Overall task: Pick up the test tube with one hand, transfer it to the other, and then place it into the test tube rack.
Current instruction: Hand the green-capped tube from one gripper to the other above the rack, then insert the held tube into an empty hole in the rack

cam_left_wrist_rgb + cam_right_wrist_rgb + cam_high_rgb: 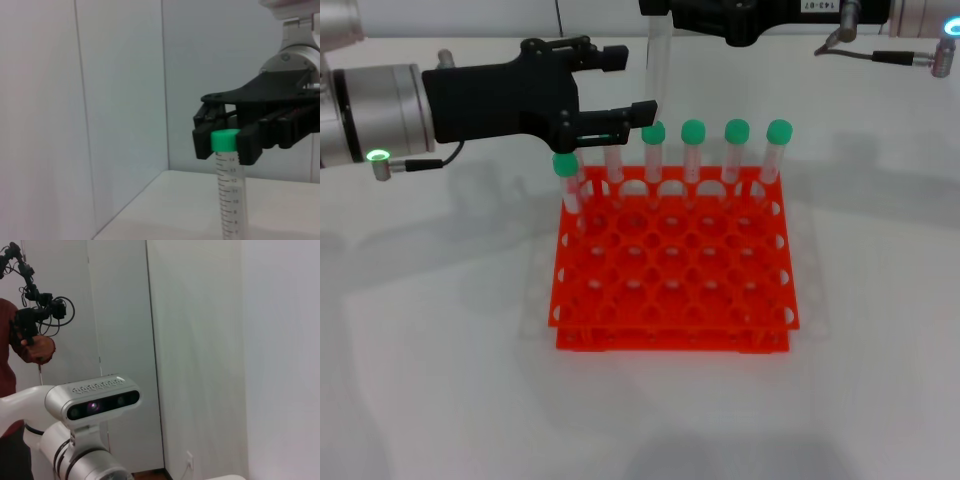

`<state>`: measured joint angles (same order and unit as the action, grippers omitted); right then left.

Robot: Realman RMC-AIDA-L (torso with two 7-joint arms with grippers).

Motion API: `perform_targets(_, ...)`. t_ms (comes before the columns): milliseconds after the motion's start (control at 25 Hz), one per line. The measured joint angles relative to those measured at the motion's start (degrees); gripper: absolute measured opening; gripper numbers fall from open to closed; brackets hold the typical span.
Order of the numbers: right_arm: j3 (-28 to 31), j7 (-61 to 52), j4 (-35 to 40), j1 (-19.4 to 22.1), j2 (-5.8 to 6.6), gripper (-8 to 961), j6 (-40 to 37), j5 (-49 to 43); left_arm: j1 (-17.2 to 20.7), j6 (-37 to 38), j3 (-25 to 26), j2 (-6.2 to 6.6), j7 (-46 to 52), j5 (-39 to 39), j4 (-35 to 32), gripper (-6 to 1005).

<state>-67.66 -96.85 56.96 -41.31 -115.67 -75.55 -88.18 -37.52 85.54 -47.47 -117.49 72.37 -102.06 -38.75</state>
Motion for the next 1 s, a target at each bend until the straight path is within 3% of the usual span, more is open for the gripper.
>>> perform_targets(200,-0.02,0.00,0.00,0.25,0.00,266,0.02,-0.06,1.21,-0.30,0.02,-0.14,2.09,-0.03,-3.38,743)
perform_targets(600,-0.02,0.00,0.09,0.63,0.00,267,0.00,-0.07,7.20,1.14,-0.48,-0.12,12.22,-0.25,-15.26,756)
perform_targets(1000,0.04,0.18,0.11,2.51,0.00,266,-0.21,1.09,14.32,5.83,-0.22,1.98,26.57,-5.98,-28.38,776)
